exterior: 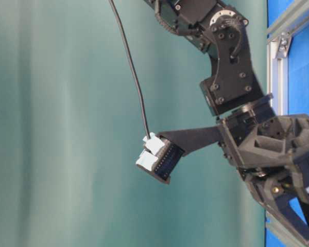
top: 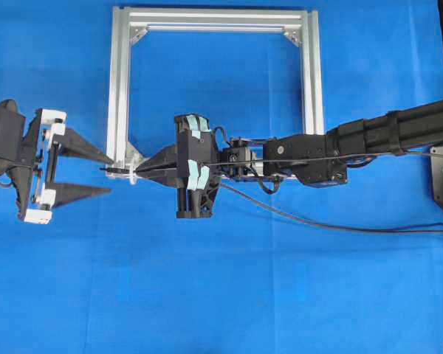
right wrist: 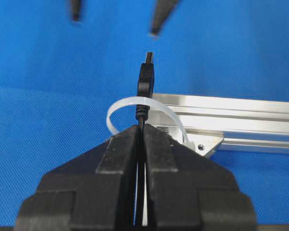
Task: Insert the wire through the string loop located on the left side.
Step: 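Move the left gripper open toward the plug emerging from the loop, then close the left gripper on the USB plug tip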
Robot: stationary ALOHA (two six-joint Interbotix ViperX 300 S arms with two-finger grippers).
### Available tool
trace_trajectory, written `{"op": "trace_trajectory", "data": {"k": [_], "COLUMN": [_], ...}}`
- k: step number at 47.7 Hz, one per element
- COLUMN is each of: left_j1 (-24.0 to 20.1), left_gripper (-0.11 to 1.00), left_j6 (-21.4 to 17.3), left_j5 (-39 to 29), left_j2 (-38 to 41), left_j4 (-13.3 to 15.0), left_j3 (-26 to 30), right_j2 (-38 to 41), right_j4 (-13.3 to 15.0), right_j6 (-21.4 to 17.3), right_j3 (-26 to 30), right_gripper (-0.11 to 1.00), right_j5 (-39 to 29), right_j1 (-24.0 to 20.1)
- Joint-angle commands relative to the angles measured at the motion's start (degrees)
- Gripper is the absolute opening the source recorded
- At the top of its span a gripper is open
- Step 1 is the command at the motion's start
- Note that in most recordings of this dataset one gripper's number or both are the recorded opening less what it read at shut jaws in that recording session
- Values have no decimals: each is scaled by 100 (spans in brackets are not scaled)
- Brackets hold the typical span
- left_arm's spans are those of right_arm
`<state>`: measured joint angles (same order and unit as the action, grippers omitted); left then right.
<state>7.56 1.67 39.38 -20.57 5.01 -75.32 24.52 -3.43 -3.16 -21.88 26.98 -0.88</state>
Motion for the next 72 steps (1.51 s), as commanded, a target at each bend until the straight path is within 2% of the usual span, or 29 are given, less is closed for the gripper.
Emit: {"op": "trace_trajectory", "data": {"k": [1, 4, 7, 14, 22, 35, 72], "left_j1": [-9, -18, -18, -176, -387, -404, -404], "left_gripper": [66, 82, 91, 87, 87, 87, 84], "left_j6": [0, 0, 0, 9, 18, 18, 18], "left_j5": [-18, -62, -123, -369, -439, -431, -448], "left_j2": [-53, -53, -53, 9, 404, 1134, 1125], "left_j4": [-18, -9, -18, -9, -9, -9, -18], "left_j3": [62, 88, 114, 132, 176, 475, 448], "right_j2": [-123, -123, -123, -123, -123, -123, -123], "right_j4": [-9, -9, 0, 0, 0, -9, -9], "right_j6": [-9, -9, -9, -9, -9, -9, -9], "right_j3": [105, 97, 105, 105, 114, 105, 105], "right_gripper": [0, 0, 0, 0, 0, 0, 0], "right_j5": [26, 26, 26, 26, 26, 26, 18], "right_j1": [9, 9, 9, 9, 9, 9, 9]}}
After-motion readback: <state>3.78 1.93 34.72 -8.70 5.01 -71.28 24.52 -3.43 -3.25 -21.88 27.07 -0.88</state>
